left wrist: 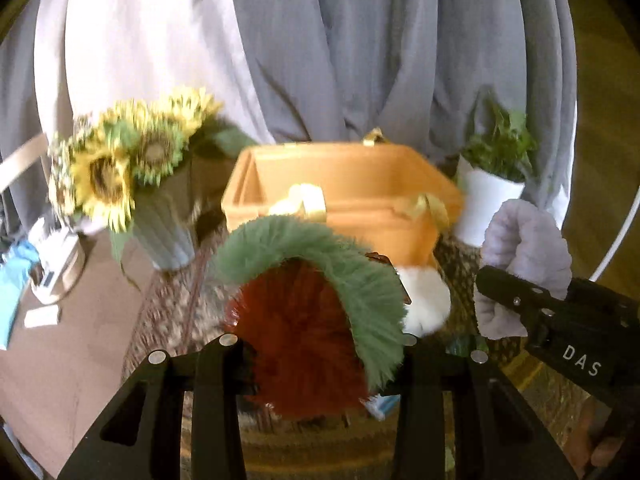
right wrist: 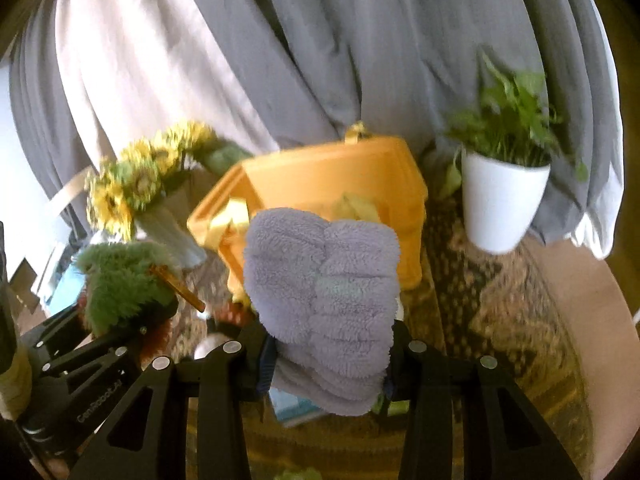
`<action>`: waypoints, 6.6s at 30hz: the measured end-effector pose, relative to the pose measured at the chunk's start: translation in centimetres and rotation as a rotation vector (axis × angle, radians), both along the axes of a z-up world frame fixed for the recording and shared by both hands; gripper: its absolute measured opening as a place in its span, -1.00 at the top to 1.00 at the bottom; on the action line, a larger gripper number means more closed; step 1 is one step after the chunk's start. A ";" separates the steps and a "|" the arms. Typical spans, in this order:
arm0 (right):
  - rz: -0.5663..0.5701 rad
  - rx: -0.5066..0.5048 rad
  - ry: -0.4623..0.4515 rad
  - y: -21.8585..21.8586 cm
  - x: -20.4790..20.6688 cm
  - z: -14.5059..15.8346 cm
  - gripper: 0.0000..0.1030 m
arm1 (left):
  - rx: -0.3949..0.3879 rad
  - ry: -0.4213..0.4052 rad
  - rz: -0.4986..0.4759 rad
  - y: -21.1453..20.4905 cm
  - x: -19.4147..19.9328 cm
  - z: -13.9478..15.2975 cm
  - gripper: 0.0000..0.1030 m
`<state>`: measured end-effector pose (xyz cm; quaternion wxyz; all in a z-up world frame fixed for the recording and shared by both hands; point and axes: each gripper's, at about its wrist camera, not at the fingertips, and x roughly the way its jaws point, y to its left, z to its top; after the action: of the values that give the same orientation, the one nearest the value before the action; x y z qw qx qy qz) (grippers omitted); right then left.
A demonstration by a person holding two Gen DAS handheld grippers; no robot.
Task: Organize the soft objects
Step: 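Carry both plushes over the orange crate and open both tools to drop them, then move both tools back from the crate toward the Mickey plush and card box, then grasp the Mickey Mouse plush with the left tool while the right tool grasps the blue card box, then lift both items over the orange crate and open both tools to drop them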
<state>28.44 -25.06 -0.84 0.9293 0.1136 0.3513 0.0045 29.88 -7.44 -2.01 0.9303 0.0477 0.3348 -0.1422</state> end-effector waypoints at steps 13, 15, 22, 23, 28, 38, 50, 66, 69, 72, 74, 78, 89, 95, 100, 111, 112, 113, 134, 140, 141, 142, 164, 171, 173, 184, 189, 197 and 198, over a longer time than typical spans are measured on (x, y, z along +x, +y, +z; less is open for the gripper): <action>0.034 0.005 -0.062 -1.2 7.7 3.6 0.19 | 0.000 -0.103 0.001 -1.5 6.6 3.6 0.26; 0.043 -0.005 -0.056 -1.2 9.1 3.7 0.19 | 0.010 -0.106 0.004 -1.7 7.9 3.7 0.26; 0.066 -0.013 -0.002 -2.0 14.3 3.3 0.19 | 0.067 -0.095 0.008 -3.1 12.6 3.8 0.26; 0.068 -0.018 0.011 -2.1 15.1 3.2 0.19 | 0.078 -0.091 0.003 -3.4 13.4 3.8 0.26; 0.079 -0.030 0.073 -3.1 17.9 2.2 0.18 | 0.128 -0.056 -0.006 -4.6 16.6 3.3 0.25; 0.081 -0.057 0.240 -4.0 22.7 -1.1 0.15 | 0.217 0.102 -0.035 -6.7 21.7 0.8 0.16; 0.039 -0.128 0.267 -4.4 23.2 -1.2 -0.47 | 0.257 0.133 0.004 -6.6 21.7 0.0 -0.66; -0.061 -0.140 0.056 -4.0 16.5 4.2 -0.64 | 0.172 0.022 0.054 -3.3 15.8 4.0 -0.80; -0.058 -0.151 0.034 -3.2 15.0 4.8 -0.64 | 0.150 0.021 0.065 -2.3 14.4 4.2 -0.81; -0.057 -0.159 0.022 -2.6 13.7 5.0 -0.64 | 0.141 0.023 0.075 -1.6 13.0 4.2 -0.82; -0.052 -0.156 0.018 -2.2 13.0 4.9 -0.64 | 0.138 0.030 0.076 -1.2 12.3 4.0 -0.82; -0.030 -0.162 0.021 -1.3 11.3 4.5 -0.65 | 0.140 0.034 0.084 -0.5 10.5 3.6 -0.83; 0.032 -0.116 0.108 0.5 8.1 1.6 -0.64 | 0.152 0.088 0.102 1.3 6.5 1.2 -0.85; 0.068 -0.099 0.181 1.3 7.0 -0.7 -0.64 | 0.173 0.137 0.098 1.7 5.1 -0.7 -0.85; 0.102 -0.078 0.246 2.0 6.4 -2.7 -0.64 | 0.198 0.177 0.085 2.0 4.2 -2.4 -0.85; 0.175 -0.034 0.397 3.4 6.1 -7.4 -0.64 | 0.252 0.288 0.021 2.0 3.9 -6.6 -0.84; 0.186 -0.019 0.409 3.5 6.2 -7.8 -0.64 | 0.257 0.292 0.008 1.9 3.9 -6.9 -0.84; 0.195 -0.008 0.419 3.6 6.3 -8.2 -0.64 | 0.260 0.298 -0.007 1.8 3.9 -7.2 -0.84; 0.295 -0.008 0.591 6.2 8.4 -14.6 -0.63 | 0.322 0.336 -0.101 0.8 5.2 -13.5 -0.72; 0.291 -0.050 0.577 6.3 8.8 -15.0 -0.49 | 0.323 0.321 -0.114 0.7 5.3 -13.7 -0.71; 0.297 -0.050 0.572 6.3 8.8 -14.9 -0.44 | 0.323 0.321 -0.117 0.6 5.4 -13.7 -0.71; 0.301 -0.050 0.574 6.4 8.8 -15.0 -0.37 | 0.325 0.322 -0.122 0.6 5.4 -13.8 -0.68; 0.283 -0.015 0.493 4.8 6.9 -14.3 -0.05 | 0.210 0.364 -0.070 0.9 5.1 -14.6 -0.15; 0.254 0.013 0.439 3.6 5.7 -12.1 -0.05 | 0.143 0.327 -0.014 1.4 3.3 -12.1 -0.15; 0.239 0.022 0.418 3.2 5.4 -11.3 -0.05 | 0.121 0.317 -0.004 1.5 2.9 -11.2 -0.15; 0.191 0.013 0.262 2.4 3.9 -6.1 -0.05 | 0.065 0.203 0.023 2.1 1.0 -5.7 -0.15; 0.172 0.012 0.179 2.0 4.1 -3.6 -0.05 | 0.053 0.140 0.007 1.9 0.8 -3.0 -0.15; 0.138 -0.007 0.048 1.2 3.7 0.6 -0.05 | 0.039 0.056 -0.021 1.3 1.3 0.6 -0.15; 0.135 -0.007 0.034 1.0 3.8 1.0 -0.05 | 0.035 0.048 -0.024 1.1 1.3 1.0 -0.15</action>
<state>32.22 -24.02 0.19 0.9212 0.0864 0.3740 0.0641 31.21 -6.32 -1.00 0.9192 0.0648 0.3589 -0.1486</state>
